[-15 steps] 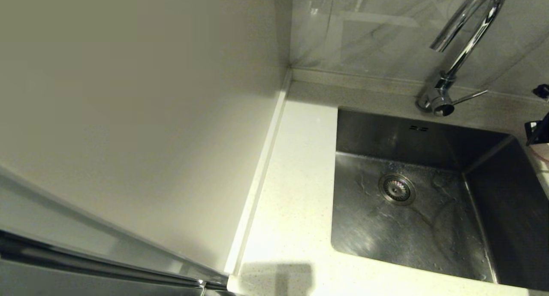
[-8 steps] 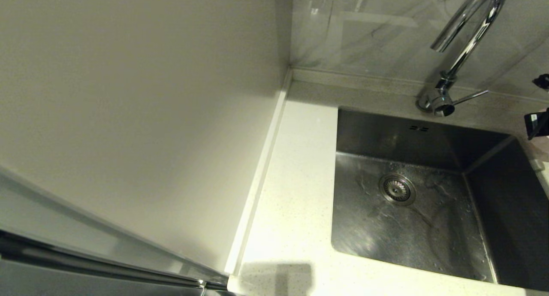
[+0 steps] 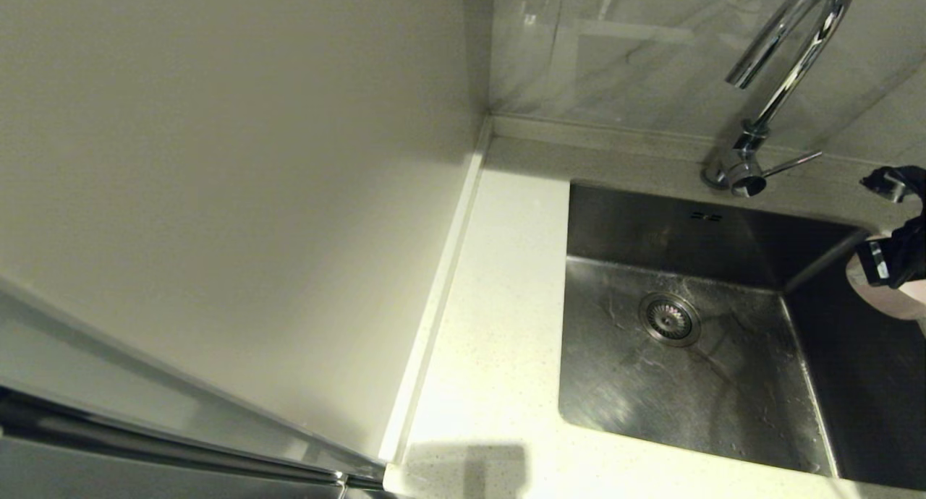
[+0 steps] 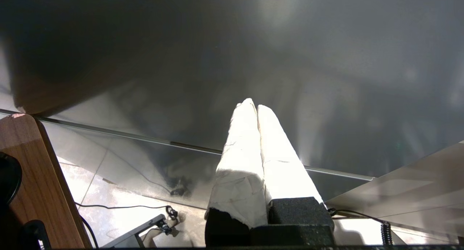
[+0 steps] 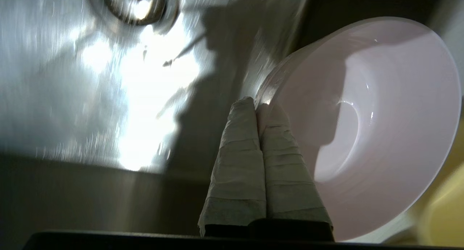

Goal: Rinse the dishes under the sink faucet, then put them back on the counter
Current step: Put a bowl into the sink

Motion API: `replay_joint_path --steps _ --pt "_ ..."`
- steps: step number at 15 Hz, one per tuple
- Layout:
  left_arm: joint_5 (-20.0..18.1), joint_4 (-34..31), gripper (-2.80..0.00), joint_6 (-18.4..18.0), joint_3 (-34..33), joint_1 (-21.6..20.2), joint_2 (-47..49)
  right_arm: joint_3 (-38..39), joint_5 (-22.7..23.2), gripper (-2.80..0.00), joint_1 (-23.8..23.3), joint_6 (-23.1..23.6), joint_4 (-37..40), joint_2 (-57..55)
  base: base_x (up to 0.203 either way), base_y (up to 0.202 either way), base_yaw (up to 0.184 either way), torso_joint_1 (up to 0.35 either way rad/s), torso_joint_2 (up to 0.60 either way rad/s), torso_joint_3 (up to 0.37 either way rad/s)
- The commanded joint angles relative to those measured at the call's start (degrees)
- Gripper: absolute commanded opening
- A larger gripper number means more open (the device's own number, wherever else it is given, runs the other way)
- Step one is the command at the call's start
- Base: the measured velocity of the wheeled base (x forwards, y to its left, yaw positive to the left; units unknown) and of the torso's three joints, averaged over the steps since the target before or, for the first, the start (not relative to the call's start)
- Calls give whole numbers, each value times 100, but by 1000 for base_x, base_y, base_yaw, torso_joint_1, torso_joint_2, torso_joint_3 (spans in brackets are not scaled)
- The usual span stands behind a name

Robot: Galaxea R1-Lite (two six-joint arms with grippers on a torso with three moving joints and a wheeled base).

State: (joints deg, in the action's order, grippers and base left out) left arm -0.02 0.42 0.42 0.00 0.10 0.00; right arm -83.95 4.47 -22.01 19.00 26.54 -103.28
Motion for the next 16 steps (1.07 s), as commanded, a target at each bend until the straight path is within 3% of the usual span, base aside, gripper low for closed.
replay_joint_path --steps 1,4,9,16 --pt "2 2 -280 2 -15 -1 0 989 -4 -280 93 291 16 540 0 0 0 0 0 0" --pt "2 2 -280 2 -18 -1 0 1894 -7 -280 138 736 -24 667 0 0 0 0 0 0" --pt "2 2 -280 2 -18 -1 0 2202 -7 -280 258 947 -60 435 0 0 0 0 0 0" --pt "2 2 -280 2 -18 -1 0 2613 30 -280 793 1179 -2073 -461 0 0 0 0 0 0"
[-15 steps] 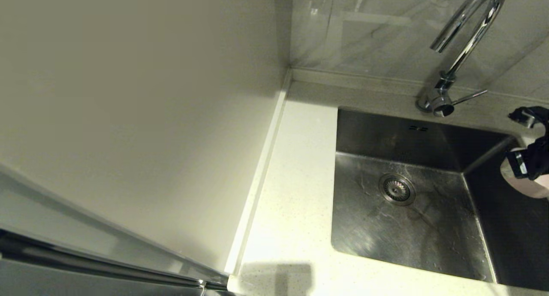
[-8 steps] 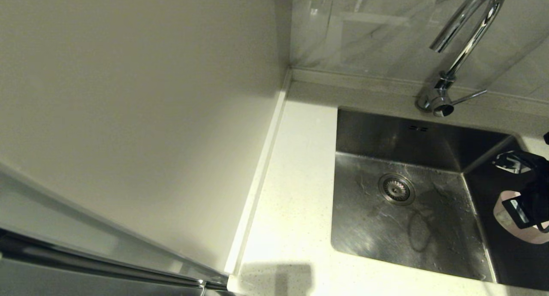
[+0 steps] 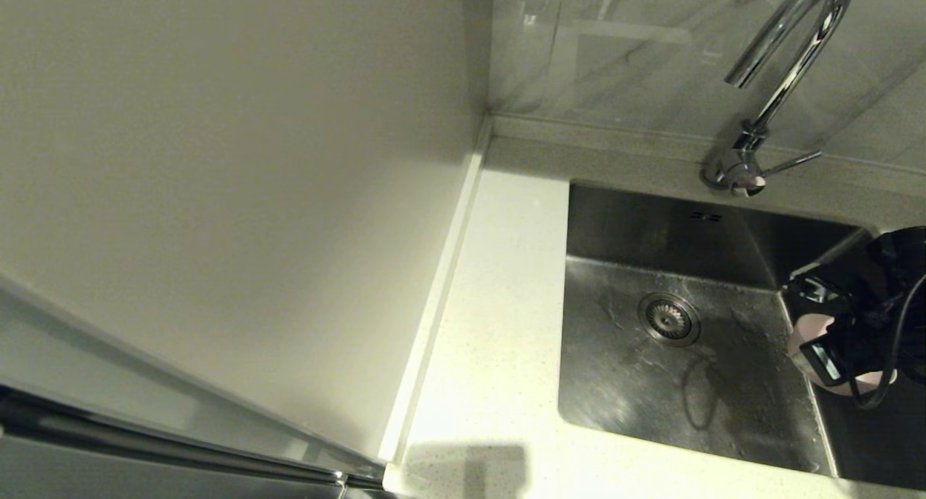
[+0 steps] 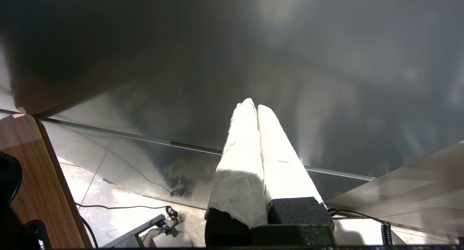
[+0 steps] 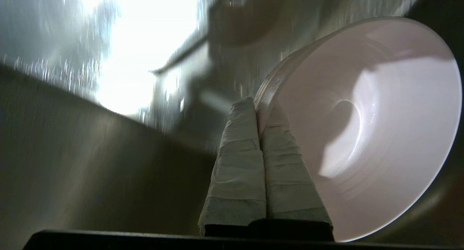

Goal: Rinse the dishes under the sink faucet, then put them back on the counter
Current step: Put a bowl into the sink

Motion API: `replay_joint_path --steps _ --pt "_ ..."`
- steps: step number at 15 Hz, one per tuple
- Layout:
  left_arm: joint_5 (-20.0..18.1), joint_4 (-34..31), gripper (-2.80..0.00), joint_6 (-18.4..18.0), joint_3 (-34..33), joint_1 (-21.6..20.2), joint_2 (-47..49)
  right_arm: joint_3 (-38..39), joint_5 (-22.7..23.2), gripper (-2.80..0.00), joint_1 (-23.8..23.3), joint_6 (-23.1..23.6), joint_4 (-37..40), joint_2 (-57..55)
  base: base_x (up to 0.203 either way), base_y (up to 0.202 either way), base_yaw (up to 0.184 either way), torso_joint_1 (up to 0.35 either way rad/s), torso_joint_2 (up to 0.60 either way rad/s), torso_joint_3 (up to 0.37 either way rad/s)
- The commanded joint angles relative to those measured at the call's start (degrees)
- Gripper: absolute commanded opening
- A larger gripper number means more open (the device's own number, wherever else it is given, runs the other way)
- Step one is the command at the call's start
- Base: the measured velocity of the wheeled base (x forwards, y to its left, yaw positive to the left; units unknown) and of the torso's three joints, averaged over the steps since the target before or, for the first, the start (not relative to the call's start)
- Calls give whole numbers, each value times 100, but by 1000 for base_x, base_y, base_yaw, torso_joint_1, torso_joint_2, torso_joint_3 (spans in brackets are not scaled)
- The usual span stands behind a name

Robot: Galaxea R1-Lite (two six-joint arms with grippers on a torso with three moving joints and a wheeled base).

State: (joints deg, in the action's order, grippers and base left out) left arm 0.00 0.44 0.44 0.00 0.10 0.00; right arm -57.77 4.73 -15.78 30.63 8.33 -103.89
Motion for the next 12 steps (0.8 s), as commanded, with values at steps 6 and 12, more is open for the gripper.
replay_joint_path --steps 6,12 --pt "0 0 -280 0 -12 -1 0 -692 -44 -280 616 -283 -1328 -1489 0 0 0 0 0 0" --pt "0 0 -280 0 -18 -1 0 -1735 -497 -280 536 -379 -1711 -2507 0 0 0 0 0 0"
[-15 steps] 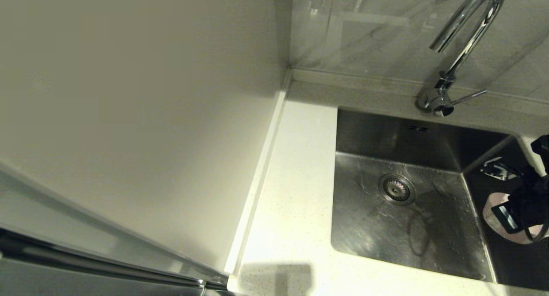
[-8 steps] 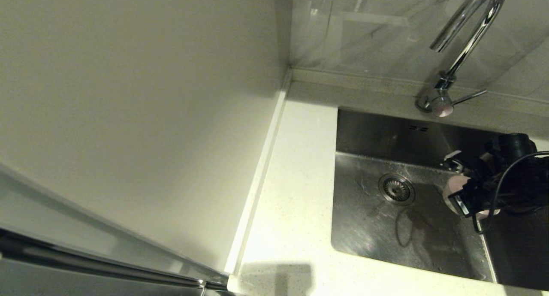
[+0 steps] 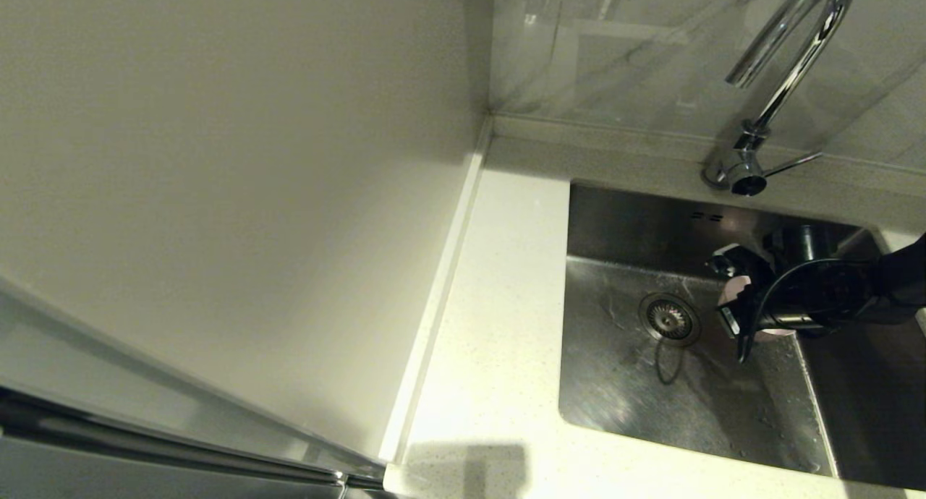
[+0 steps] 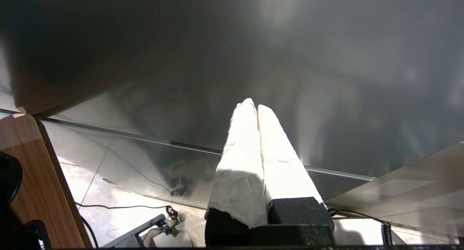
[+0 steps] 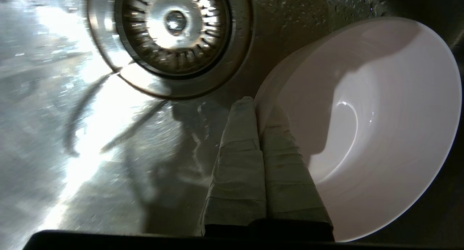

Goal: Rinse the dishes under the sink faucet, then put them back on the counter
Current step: Put a bowl into the sink

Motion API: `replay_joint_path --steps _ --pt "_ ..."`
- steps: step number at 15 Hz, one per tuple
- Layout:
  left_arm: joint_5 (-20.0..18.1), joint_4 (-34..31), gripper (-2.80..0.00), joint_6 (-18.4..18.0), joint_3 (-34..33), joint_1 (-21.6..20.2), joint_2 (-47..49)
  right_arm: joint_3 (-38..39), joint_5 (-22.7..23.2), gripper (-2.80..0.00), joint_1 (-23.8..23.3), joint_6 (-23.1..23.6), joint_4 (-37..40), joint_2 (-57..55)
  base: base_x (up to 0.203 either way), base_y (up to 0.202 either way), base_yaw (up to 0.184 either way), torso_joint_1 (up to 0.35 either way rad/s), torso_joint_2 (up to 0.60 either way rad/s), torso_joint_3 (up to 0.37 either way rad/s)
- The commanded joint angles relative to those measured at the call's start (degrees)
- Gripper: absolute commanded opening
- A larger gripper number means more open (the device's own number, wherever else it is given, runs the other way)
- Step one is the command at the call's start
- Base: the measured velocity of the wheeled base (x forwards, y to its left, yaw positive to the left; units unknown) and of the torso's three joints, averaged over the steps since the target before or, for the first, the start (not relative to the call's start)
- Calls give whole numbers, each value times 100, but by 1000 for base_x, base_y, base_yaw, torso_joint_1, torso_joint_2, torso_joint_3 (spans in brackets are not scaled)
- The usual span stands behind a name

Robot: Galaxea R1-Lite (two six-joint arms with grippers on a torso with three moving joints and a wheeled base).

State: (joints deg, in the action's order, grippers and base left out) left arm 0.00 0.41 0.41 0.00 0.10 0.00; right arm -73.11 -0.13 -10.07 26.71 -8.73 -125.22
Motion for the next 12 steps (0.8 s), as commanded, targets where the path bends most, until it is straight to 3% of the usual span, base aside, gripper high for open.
replay_joint_path --steps 1,6,12 --pt "0 2 -280 2 -18 -1 0 -279 -14 -280 -67 18 -6 -462 0 0 0 0 0 0" --pt "0 2 -280 2 -11 -1 0 -939 -489 -280 -100 10 -4 -1014 0 0 0 0 0 0" --pt "0 2 -280 2 -18 -1 0 -1516 -523 -280 -101 10 -6 -1453 0 0 0 0 0 0"
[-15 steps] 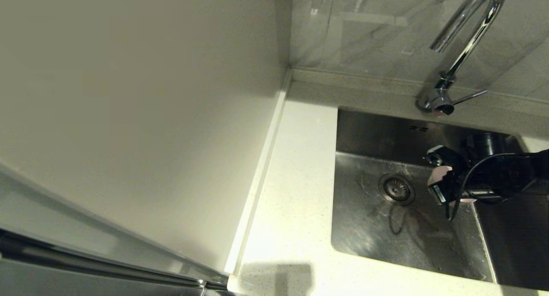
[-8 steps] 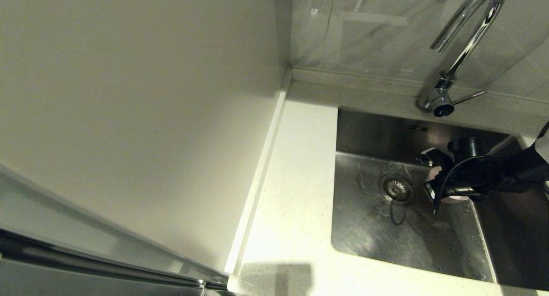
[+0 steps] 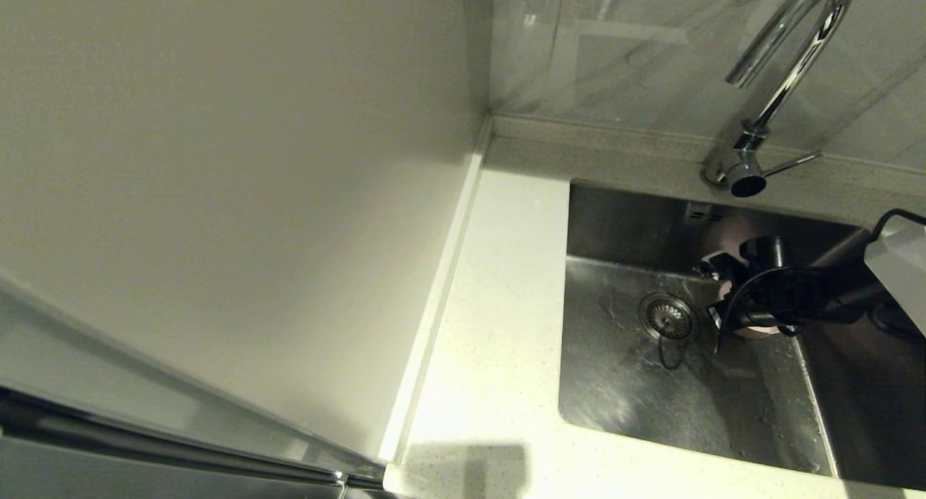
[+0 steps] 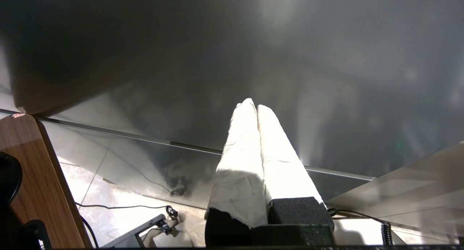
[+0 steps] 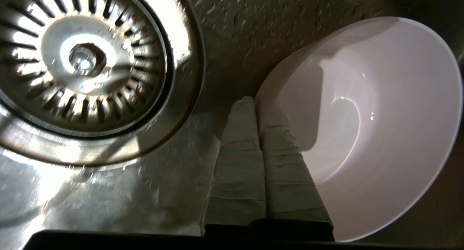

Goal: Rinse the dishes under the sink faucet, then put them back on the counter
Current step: Put a bowl into the sink

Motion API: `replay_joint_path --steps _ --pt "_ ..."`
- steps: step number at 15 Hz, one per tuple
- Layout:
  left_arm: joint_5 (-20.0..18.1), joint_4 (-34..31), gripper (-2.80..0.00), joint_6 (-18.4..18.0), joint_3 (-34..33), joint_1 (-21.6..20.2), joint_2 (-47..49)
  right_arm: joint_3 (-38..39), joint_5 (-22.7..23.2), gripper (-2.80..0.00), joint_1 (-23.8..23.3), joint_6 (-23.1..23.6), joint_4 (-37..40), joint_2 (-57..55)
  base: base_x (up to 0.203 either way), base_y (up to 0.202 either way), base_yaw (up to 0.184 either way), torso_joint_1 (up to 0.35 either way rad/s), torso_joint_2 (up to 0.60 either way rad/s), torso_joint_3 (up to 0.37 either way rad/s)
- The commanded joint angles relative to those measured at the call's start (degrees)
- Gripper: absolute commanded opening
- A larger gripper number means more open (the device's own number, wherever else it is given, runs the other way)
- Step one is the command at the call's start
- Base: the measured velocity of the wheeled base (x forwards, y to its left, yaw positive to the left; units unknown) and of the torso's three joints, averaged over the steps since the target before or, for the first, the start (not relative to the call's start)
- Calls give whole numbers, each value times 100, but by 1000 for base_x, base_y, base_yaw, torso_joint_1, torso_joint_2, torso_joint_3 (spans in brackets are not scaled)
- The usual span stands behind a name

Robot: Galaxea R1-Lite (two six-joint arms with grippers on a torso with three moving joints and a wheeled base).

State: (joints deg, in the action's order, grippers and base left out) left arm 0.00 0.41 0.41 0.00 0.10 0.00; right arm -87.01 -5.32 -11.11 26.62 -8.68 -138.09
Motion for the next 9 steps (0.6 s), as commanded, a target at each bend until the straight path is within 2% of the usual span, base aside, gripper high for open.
replay_joint_path --steps 1,9 --pt "0 2 -280 2 -18 -1 0 -205 -5 -280 3 18 -11 -219 0 0 0 0 0 0" --pt "0 2 -280 2 -18 -1 0 -580 -268 -280 12 18 -11 -408 0 0 0 0 0 0"
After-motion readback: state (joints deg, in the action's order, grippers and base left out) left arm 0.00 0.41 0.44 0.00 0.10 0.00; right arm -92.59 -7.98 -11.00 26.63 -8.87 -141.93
